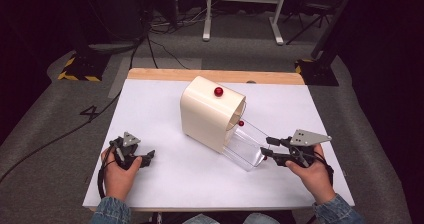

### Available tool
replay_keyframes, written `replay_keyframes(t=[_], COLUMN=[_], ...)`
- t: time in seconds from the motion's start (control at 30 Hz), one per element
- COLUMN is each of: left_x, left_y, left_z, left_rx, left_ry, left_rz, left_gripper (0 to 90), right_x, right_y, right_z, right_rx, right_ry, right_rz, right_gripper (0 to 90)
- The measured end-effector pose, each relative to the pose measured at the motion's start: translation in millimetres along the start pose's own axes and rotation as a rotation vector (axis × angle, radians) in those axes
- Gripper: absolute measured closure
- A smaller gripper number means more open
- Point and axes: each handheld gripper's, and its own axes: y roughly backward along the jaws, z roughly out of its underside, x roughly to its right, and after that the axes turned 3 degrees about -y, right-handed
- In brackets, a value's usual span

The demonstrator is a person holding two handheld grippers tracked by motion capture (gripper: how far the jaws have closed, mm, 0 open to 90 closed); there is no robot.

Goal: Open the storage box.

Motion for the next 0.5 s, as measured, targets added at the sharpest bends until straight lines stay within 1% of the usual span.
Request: replay_keyframes(t=[0.13, 0.27, 0.43, 0.47, 0.5], left_x=[-0.1, -0.5, -0.6, -0.6, -0.5], left_y=[0.0, -0.1, -0.1, -0.1, -0.1], left_z=[-0.1, -0.3, -0.3, -0.3, -0.3], left_rx=[-0.001, -0.002, -0.003, -0.002, -0.002], left_ry=[0.001, 0.001, 0.001, 0.002, 0.001], left_rz=[0.001, 0.003, 0.004, 0.004, 0.003], left_gripper=[24.4, 24.4, 24.4, 24.4, 24.3], right_x=[-2.0, -3.1, -2.4, -1.4, -0.9], right_y=[-4.5, -11.9, -20.0, -25.1, -26.5], right_z=[-12.9, -23.0, -30.9, -36.0, -37.8], right_rx=[0.009, 0.004, 0.002, 0.005, 0.008], right_ry=[0.012, 0.016, 0.001, -0.007, -0.007], right_rz=[-0.01, -0.02, -0.032, -0.037, -0.04], right_gripper=[54.4, 54.6, 54.5, 53.9, 53.8])
